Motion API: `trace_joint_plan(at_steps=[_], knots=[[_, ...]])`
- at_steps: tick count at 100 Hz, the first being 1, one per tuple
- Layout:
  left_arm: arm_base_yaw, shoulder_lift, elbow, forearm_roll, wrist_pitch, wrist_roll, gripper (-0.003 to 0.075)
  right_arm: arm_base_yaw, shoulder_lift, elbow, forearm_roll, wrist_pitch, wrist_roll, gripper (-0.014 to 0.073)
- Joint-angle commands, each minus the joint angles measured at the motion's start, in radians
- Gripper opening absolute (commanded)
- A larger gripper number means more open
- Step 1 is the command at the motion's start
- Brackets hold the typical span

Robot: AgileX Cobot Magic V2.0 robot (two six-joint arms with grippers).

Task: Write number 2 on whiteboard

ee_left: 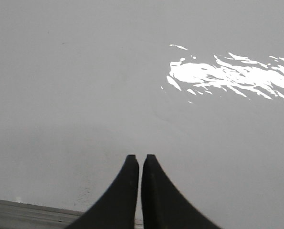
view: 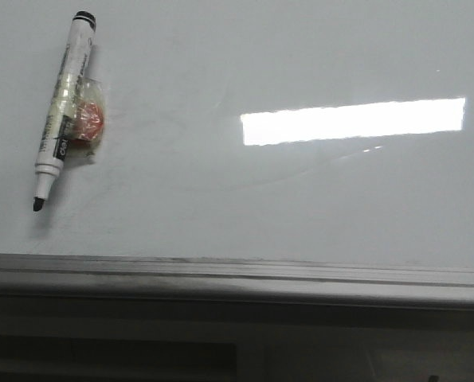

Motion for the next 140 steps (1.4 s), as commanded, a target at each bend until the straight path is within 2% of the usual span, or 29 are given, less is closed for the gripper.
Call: trace_joint_plan(at_steps=[1, 12, 20, 37, 47, 65, 76, 85, 107, 114, 126, 131, 135, 140], knots=[[-0.001, -0.026, 0.027, -0.009, -0.085, -0.005, -0.0019, -0.006, -0.025, 0.022, -0.002, -0.224, -0.006, -0.0071], [-0.001, -0.026, 0.027, 0.024, -0.119, -0.005, -0.0019, -0.006, -0.025, 0.022, -0.002, -0.332, -0.006, -0.0071], [-0.001, -0.026, 0.027, 0.024, -0.136, -0.005, -0.0019, -0.006, -0.025, 0.022, -0.002, -0.344, -0.006, -0.0071], [-0.001, -0.026, 0.027, -0.103, -0.257, -0.005, -0.0019, -0.006, -0.023, 0.007, 0.012, -0.272, 0.006, -0.0071], [-0.001, -0.026, 0.027, -0.148, -0.298, -0.005, -0.0020, -0.002, -0.021, -0.052, 0.025, -0.129, 0.006, -0.0071], [-0.001, -0.013, -0.030, -0.206, -0.278, -0.014, -0.0020, -0.002, 0.076, -0.198, 0.038, 0.127, 0.006, -0.0069], [0.001, 0.054, -0.136, -0.154, -0.109, -0.014, -0.0020, -0.002, 0.209, -0.285, 0.129, 0.201, 0.006, -0.0069], [0.001, 0.128, -0.230, -0.093, -0.014, -0.014, -0.0020, 0.009, 0.282, -0.353, 0.135, 0.233, 0.006, -0.0069], [-0.002, 0.242, -0.319, -0.058, -0.114, -0.012, -0.0014, 0.081, 0.303, -0.378, 0.135, 0.237, 0.006, -0.0069], [-0.009, 0.269, -0.323, -0.047, -0.114, -0.012, 0.0041, 0.093, 0.303, -0.378, 0.135, 0.271, 0.006, -0.0069], [-0.031, 0.309, -0.321, -0.047, -0.156, -0.012, 0.0287, 0.095, 0.303, -0.378, 0.142, 0.296, 0.006, -0.0069], [-0.032, 0.325, -0.316, -0.048, -0.216, -0.012, 0.0393, 0.095, 0.303, -0.378, 0.142, 0.294, 0.006, -0.0069], [-0.032, 0.344, -0.304, -0.048, -0.310, -0.012, 0.0441, 0.095, 0.303, -0.376, 0.142, 0.294, 0.006, -0.0069], [-0.032, 0.365, -0.291, -0.048, -0.407, -0.012, 0.0458, 0.095, 0.303, -0.374, 0.153, 0.305, 0.006, -0.0069]])
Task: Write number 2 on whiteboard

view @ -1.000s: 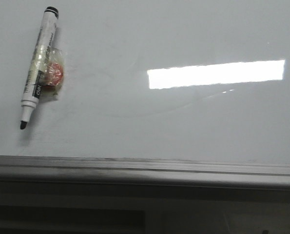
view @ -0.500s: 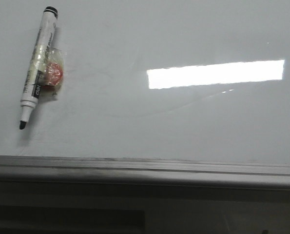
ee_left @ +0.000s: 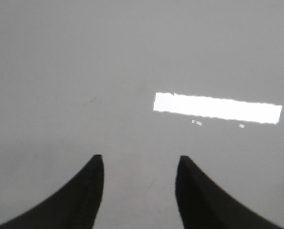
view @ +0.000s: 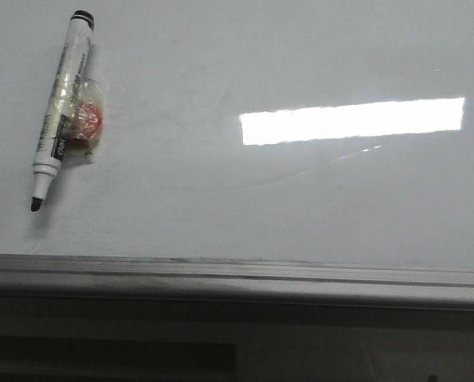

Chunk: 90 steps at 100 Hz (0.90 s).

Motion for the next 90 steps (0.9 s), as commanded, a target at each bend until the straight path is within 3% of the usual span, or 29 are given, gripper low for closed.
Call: trace_joint_plan(at_steps=[1, 15, 31, 40, 68, 90], knots=[[-0.010, 0.051, -0.010, 0.003, -0.257, -0.006, 0.0457, 0.002, 0.018, -0.033, 0.016, -0.054, -0.003, -0.0069], [-0.014, 0.130, -0.006, 0.134, -0.378, -0.035, 0.0399, 0.002, 0.018, -0.033, 0.020, 0.003, -0.003, -0.0069], [-0.101, 0.205, -0.006, 0.508, -0.536, -0.310, 0.0387, 0.002, 0.018, -0.033, 0.020, 0.011, -0.010, -0.0069], [-0.169, 0.257, -0.006, 0.647, -0.528, -0.469, 0.0387, 0.002, 0.018, -0.033, 0.020, 0.009, -0.010, -0.0069], [-0.375, 0.390, -0.008, 0.682, -0.446, -0.612, 0.0387, 0.002, 0.018, -0.033, 0.018, -0.022, -0.019, -0.0069], [-0.546, 0.446, -0.056, 0.671, -0.257, -0.648, 0.0387, 0.002, 0.018, -0.033, 0.020, -0.028, -0.019, -0.0069]])
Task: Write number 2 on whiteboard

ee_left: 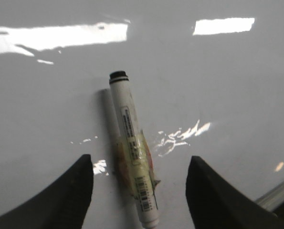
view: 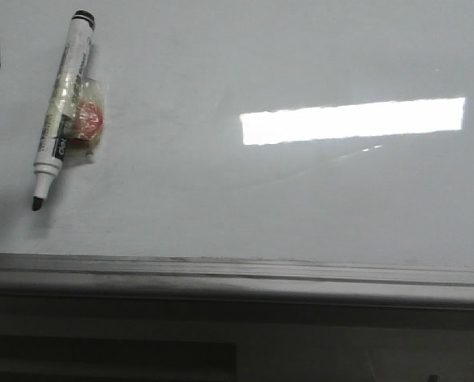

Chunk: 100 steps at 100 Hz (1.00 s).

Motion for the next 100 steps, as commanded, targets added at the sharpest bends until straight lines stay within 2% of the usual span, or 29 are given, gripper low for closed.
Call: trace_joint_plan(at_steps=[1, 23, 41, 80, 85, 89, 99, 100], knots=[[-0.067, 0.014, -0.059, -0.033, 0.015, -0.020, 0.0387, 0.002, 0.018, -0.033, 0.002, -0.086, -0.013, -0.0069], [-0.179, 0.045, -0.103, -0.100, 0.201, -0.020, 0.0383, 0.002, 0.018, -0.033, 0.004, -0.108, -0.013, -0.0069], [-0.187, 0.114, -0.132, -0.150, 0.212, -0.020, 0.0303, 0.002, 0.018, -0.033, 0.011, -0.123, -0.013, -0.0069], [-0.187, 0.285, -0.182, -0.159, 0.228, -0.020, 0.0300, 0.002, 0.018, -0.033, 0.042, -0.123, -0.013, -0.0069], [-0.187, 0.301, -0.190, -0.161, 0.230, -0.020, 0.0270, 0.002, 0.018, -0.033, 0.042, -0.119, -0.013, -0.0069], [-0.187, 0.313, -0.195, -0.160, 0.230, -0.020, 0.0214, 0.002, 0.018, -0.033, 0.042, -0.117, -0.013, -0.0069], [-0.187, 0.322, -0.197, -0.160, 0.222, -0.020, 0.0015, 0.002, 0.018, -0.033, 0.042, -0.100, -0.013, -0.0069], [-0.187, 0.322, -0.197, -0.160, 0.222, -0.020, -0.0022, 0.002, 0.018, -0.033, 0.042, -0.096, -0.013, -0.0069]])
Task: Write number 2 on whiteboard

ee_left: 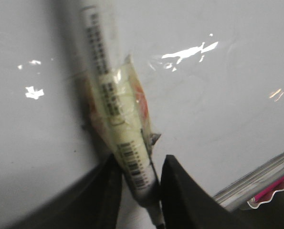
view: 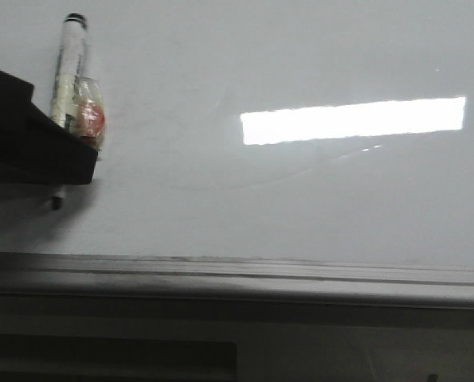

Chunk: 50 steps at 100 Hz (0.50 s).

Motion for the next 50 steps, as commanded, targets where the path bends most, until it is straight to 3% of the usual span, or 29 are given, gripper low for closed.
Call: trace_joint_plan(at_steps=[1, 15, 25, 50], knots=[[-0.006, 0.005, -0.027, -0.009, -0.035, -0.008, -0.0018, 0.002, 0.018, -0.033, 0.006, -0.053, -0.008, -0.0069], [-0.006, 0.005, -0.027, -0.009, -0.035, -0.006, -0.0019, 0.005, 0.018, -0.044, 0.020, 0.022, -0.089, -0.0071], [-0.006, -0.008, -0.027, 0.012, -0.037, -0.006, -0.0019, 0.062, 0.018, -0.059, 0.058, 0.031, -0.145, -0.0071], [-0.006, -0.135, -0.027, 0.255, -0.106, -0.005, -0.0019, 0.390, 0.018, -0.104, 0.109, 0.030, -0.181, -0.0071]])
